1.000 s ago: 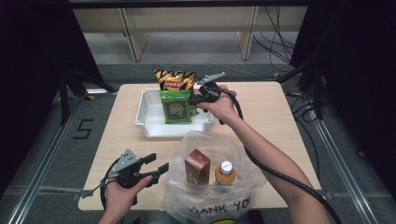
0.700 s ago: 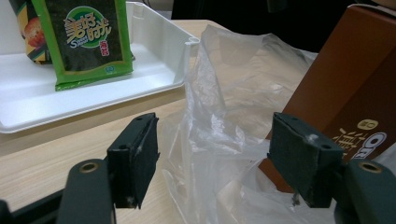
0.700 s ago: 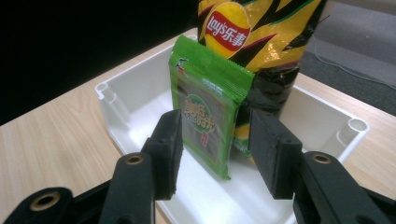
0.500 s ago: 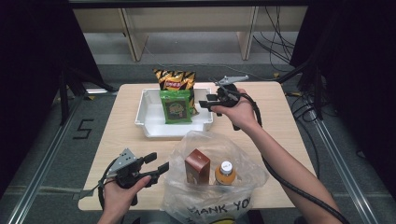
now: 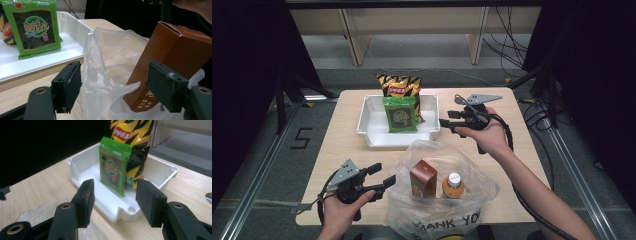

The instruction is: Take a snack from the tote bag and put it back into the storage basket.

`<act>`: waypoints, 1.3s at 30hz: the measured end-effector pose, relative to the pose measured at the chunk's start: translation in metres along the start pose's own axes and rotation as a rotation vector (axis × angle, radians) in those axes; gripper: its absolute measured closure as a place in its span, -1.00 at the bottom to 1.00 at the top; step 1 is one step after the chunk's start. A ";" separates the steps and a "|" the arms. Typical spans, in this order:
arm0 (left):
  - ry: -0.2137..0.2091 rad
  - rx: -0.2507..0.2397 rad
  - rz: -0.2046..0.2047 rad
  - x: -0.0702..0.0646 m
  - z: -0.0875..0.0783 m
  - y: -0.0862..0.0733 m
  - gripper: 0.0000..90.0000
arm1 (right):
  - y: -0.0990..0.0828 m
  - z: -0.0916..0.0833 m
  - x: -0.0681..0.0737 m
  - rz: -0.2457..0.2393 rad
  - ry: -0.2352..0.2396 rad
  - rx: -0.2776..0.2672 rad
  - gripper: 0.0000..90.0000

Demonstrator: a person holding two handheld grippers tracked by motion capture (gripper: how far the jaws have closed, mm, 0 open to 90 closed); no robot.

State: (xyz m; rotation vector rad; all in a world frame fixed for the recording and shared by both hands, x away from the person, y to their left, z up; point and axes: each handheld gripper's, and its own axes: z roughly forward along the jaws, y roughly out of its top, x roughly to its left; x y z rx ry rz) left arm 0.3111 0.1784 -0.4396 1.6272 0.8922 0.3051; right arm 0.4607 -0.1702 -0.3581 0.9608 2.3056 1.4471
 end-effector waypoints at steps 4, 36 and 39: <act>0.010 0.010 0.004 -0.001 0.000 0.000 -0.39 | -0.008 -0.013 0.005 -0.024 0.015 -0.022 0.08; 0.014 0.026 -0.003 -0.001 0.004 -0.005 -0.39 | -0.062 -0.067 0.052 -0.006 0.119 -0.042 -0.29; 0.016 0.025 0.001 0.000 0.004 -0.005 -0.39 | -0.065 -0.068 0.056 -0.006 0.126 -0.032 -0.32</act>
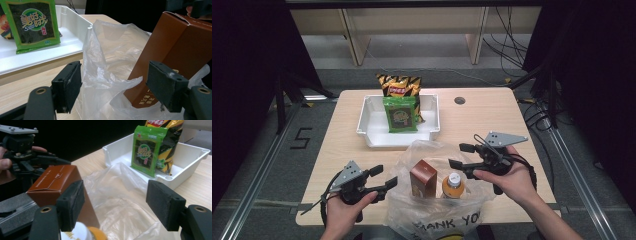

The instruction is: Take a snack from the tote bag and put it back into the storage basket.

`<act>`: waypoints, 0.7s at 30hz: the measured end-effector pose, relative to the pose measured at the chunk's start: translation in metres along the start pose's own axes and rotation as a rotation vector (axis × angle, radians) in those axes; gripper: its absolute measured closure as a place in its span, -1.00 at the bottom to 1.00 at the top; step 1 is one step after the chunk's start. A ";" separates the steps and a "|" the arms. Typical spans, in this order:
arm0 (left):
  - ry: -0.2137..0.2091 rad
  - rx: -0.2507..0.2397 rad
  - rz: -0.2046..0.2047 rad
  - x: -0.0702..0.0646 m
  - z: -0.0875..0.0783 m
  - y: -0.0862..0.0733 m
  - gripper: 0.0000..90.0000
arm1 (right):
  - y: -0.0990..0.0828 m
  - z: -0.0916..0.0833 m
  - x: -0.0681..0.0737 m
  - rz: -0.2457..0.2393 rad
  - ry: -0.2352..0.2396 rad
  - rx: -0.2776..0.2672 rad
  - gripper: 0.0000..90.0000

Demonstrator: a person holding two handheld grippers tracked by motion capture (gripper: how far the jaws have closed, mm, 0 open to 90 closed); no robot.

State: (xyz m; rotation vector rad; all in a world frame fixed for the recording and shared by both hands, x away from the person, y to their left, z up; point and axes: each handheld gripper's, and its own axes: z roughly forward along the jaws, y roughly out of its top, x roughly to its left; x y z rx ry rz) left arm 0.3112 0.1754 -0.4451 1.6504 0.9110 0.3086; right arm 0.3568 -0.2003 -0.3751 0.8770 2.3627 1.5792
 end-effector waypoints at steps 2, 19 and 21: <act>0.000 -0.001 -0.002 0.000 0.000 0.000 -0.39 | -0.001 0.001 0.000 -0.030 0.003 -0.009 -0.34; -0.002 -0.004 -0.002 0.002 -0.001 0.000 -0.39 | -0.018 0.009 0.013 -0.026 0.058 0.009 -0.41; 0.007 -0.001 0.002 0.002 -0.002 0.001 -0.39 | -0.019 0.008 0.015 -0.024 0.049 0.026 -0.41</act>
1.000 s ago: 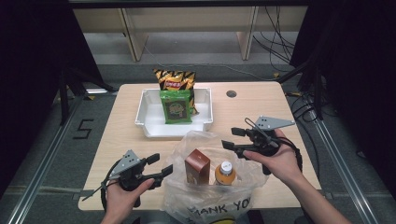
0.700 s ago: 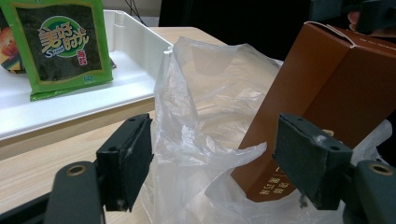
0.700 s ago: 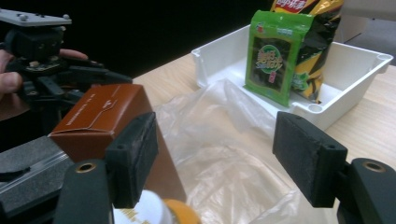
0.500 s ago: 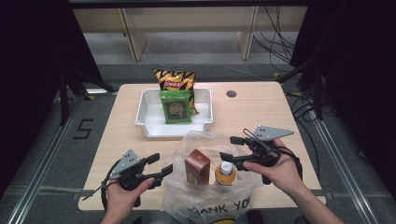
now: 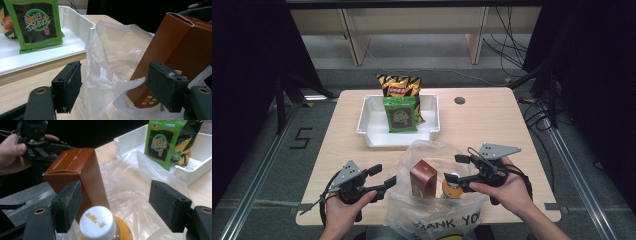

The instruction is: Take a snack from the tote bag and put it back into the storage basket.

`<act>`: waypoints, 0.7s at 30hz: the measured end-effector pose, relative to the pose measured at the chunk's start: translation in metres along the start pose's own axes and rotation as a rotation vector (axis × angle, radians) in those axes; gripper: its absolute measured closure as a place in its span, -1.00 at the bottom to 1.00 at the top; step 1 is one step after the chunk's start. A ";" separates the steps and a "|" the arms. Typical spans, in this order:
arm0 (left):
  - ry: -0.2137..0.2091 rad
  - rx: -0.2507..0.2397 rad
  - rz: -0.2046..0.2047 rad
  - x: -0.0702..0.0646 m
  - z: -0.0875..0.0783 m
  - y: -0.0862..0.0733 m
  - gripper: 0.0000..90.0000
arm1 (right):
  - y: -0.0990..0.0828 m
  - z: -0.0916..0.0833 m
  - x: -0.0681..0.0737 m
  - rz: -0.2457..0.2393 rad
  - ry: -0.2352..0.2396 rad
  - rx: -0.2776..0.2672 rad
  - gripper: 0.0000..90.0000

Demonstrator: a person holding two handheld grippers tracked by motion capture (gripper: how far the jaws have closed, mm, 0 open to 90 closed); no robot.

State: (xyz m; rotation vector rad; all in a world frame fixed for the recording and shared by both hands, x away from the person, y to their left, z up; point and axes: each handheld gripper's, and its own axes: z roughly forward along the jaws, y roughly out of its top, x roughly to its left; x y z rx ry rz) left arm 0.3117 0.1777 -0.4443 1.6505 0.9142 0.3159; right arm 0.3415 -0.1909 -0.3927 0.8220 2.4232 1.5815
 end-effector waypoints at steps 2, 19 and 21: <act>0.002 -0.003 -0.004 0.000 0.000 0.000 -0.39 | -0.002 0.002 -0.001 0.005 0.003 -0.008 -0.41; 0.006 -0.008 -0.011 0.001 -0.002 0.000 -0.39 | -0.016 0.007 0.002 -0.007 0.032 0.013 -0.43; 0.002 -0.009 -0.013 0.001 -0.001 -0.001 -0.39 | -0.019 0.007 0.003 -0.022 0.020 0.020 -0.43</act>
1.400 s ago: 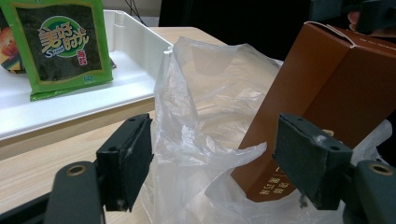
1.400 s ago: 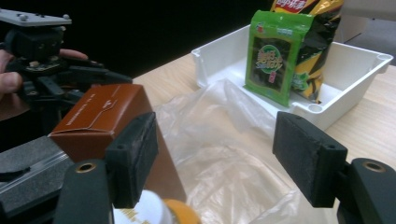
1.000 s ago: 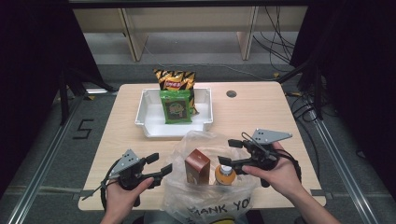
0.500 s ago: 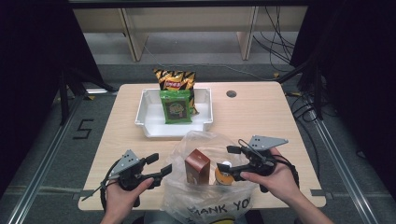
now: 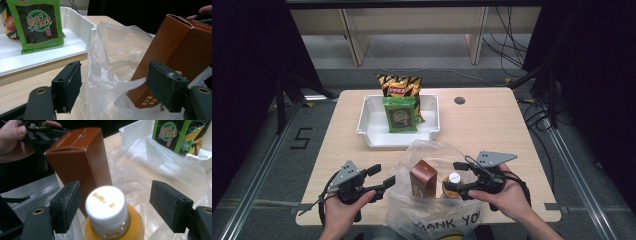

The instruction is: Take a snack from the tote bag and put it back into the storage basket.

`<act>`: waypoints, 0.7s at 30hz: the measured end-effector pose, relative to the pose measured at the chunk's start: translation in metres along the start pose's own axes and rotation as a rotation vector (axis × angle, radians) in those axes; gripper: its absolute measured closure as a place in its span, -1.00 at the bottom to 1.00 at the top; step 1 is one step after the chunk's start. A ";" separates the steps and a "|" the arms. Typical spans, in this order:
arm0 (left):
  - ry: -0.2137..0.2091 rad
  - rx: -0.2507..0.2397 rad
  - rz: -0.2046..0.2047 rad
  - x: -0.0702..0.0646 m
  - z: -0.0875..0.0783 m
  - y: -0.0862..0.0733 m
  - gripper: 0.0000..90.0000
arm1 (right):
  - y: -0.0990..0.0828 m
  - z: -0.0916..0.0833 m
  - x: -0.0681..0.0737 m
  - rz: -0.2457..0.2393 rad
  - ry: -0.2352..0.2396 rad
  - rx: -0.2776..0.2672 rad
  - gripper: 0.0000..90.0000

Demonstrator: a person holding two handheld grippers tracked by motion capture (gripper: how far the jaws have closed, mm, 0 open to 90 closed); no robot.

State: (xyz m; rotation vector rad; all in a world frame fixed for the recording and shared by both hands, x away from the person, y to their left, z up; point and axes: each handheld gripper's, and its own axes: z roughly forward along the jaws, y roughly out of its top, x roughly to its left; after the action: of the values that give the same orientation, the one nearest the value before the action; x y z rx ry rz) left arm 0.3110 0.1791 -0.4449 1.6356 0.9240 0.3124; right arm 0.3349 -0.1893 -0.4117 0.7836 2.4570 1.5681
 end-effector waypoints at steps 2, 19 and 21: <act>-0.001 0.001 0.000 -0.001 0.000 0.000 -0.39 | -0.002 0.001 0.002 0.010 0.002 0.019 -0.44; -0.009 0.006 0.009 -0.001 0.001 -0.001 -0.39 | -0.024 0.010 0.004 0.035 -0.004 0.064 -0.47; 0.001 0.014 0.009 -0.001 0.001 -0.002 -0.39 | -0.026 0.011 0.004 0.038 -0.005 0.076 -0.47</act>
State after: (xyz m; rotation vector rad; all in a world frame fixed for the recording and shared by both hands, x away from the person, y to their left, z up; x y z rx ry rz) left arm 0.3104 0.1780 -0.4463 1.6532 0.9220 0.3137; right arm 0.3264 -0.1869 -0.4392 0.8501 2.5261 1.4909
